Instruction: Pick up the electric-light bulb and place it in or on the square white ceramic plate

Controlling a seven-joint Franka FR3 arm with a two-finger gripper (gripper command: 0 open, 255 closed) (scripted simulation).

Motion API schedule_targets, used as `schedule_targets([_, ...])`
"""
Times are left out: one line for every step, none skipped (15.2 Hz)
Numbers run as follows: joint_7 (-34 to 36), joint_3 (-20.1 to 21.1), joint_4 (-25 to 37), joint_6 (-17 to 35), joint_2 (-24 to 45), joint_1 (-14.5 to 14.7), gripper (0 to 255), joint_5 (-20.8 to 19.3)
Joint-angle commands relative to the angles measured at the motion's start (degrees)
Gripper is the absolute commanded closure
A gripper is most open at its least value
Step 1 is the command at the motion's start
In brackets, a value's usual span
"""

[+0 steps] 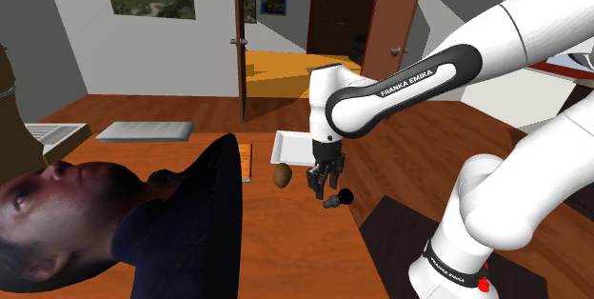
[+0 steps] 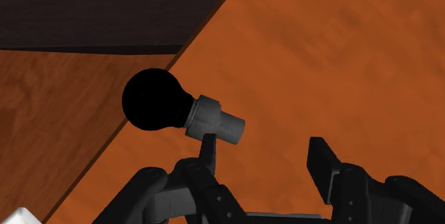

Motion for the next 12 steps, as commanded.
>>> schedule_targets([0.0, 0.0, 0.0, 0.0, 0.0, 0.0, 255, 0.0])
schedule_targets([0.0, 0.0, 0.0, 0.0, 0.0, 0.0, 255, 0.0])
schedule_targets([0.0, 0.0, 0.0, 0.0, 0.0, 0.0, 255, 0.0])
schedule_targets([0.0, 0.0, 0.0, 0.0, 0.0, 0.0, 255, 0.0])
schedule_targets([0.0, 0.0, 0.0, 0.0, 0.0, 0.0, 255, 0.0])
schedule_targets([0.0, 0.0, 0.0, 0.0, 0.0, 0.0, 255, 0.0])
schedule_targets([0.0, 0.0, 0.0, 0.0, 0.0, 0.0, 255, 0.0])
schedule_targets([0.0, 0.0, 0.0, 0.0, 0.0, 0.0, 255, 0.0])
schedule_targets([0.0, 0.0, 0.0, 0.0, 0.0, 0.0, 255, 0.0])
schedule_targets([0.0, 0.0, 0.0, 0.0, 0.0, 0.0, 0, 0.0])
schedule_targets([-10.8, -1.5, -1.6, 0.8, -0.7, 1.3, 0, -2.6])
schedule_targets([-21.6, -3.5, -3.3, 2.0, -1.3, 2.9, 0, -5.5])
